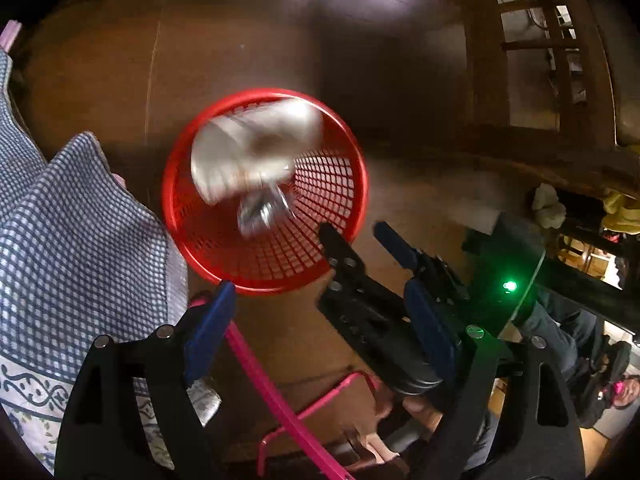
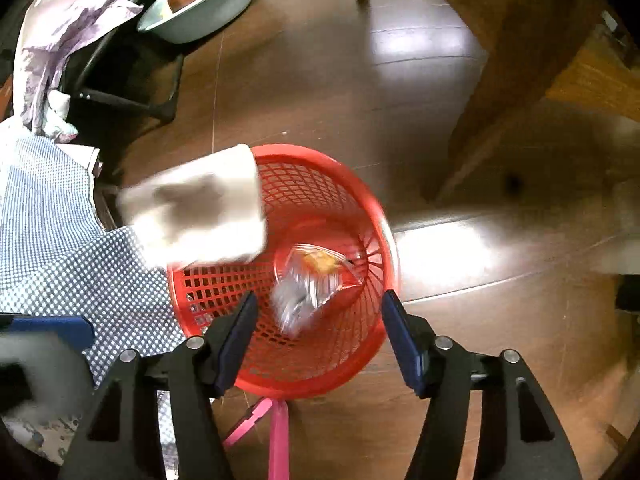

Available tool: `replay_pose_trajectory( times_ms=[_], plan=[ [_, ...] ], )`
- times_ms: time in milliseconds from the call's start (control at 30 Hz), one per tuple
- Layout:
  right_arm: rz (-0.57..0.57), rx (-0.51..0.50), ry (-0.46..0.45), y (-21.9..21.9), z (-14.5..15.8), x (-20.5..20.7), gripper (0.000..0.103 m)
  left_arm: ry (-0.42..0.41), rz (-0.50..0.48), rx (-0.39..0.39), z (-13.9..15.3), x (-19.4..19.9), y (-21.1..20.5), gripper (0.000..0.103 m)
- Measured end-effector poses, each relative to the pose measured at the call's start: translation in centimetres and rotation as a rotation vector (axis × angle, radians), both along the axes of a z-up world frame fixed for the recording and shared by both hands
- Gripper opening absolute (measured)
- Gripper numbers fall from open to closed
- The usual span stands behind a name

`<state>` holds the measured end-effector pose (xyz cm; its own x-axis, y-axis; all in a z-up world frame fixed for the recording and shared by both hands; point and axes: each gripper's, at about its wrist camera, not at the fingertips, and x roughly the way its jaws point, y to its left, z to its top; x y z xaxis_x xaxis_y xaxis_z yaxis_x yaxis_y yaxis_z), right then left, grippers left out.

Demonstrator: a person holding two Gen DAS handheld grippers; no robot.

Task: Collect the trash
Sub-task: 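Open both tools to drop the cup and snack bag into the wastebasket, then swing both tools back over the bed toward the remaining trash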

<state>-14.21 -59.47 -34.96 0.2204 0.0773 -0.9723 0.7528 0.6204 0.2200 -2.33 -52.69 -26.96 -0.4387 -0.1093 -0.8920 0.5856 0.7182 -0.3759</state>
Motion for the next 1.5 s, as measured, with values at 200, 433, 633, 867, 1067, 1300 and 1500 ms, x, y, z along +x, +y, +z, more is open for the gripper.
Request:
replay_pose_trajectory(
  times_ms=[200, 433, 633, 867, 1067, 1300, 1500],
  plan=[
    [-0.024, -0.011, -0.006, -0.2, 1.6, -0.3, 0.063, -0.097, -0.039, 0.004, 1.7, 0.2, 0.2, 0.086],
    [-0.022, -0.037, -0.008, -1.3, 4.6, -1.3, 0.067, -0.243, 0.029, 0.018, 4.3, 1.7, 1.7, 0.086],
    [0.010, -0.113, -0.027, -1.0, 10.5, -1.7, 0.074, -0.332, 0.107, -0.014, 8.1, 2.0, 3.4, 0.086],
    [0.030, -0.216, -0.109, 0.1, 18.3, -0.3, 0.083, -0.468, 0.145, -0.152, 17.5, 2.3, 7.9, 0.086],
    [0.156, -0.297, -0.223, 4.9, 25.2, 4.6, 0.085, -0.596, 0.279, -0.244, 26.1, 5.7, 16.5, 0.086],
    [0.315, -0.338, -0.342, 12.1, 31.6, 10.7, 0.087, -0.785, 0.512, -0.199, 31.5, 7.7, 30.9, 0.091],
    [0.446, -0.361, -0.400, 18.3, 34.0, 15.4, 0.087, -0.771, 0.769, -0.138, 31.7, 8.9, 43.7, 0.091]
  ],
)
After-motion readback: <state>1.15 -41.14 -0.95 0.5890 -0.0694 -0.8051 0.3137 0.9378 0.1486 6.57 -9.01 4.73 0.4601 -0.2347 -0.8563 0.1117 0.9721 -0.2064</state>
